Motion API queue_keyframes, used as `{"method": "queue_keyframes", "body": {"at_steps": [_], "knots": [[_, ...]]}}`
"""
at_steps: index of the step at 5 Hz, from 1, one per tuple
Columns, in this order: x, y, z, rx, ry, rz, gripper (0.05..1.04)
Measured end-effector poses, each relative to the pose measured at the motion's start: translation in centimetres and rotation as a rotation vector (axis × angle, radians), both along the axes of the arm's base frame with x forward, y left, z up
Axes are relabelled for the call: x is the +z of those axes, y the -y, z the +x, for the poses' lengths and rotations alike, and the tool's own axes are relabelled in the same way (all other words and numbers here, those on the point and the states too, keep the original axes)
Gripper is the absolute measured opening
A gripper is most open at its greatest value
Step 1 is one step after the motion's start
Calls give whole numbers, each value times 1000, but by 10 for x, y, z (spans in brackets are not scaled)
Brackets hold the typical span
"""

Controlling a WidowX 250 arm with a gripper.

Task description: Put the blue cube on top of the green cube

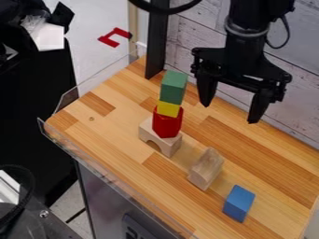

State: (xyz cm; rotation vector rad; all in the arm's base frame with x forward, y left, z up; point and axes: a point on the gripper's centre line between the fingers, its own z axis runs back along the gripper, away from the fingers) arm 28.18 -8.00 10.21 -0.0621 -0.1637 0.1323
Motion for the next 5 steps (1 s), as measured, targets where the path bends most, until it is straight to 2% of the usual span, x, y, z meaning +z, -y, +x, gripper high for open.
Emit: {"method": "queue_keyframes", "body": {"at_steps": [1, 4, 5], "knots": [[-9, -1, -4, 1, -31, 7, 1000], [-17, 19, -8, -50, 3, -17, 1000], [-37, 30, -14, -56, -39, -52, 1000]]}}
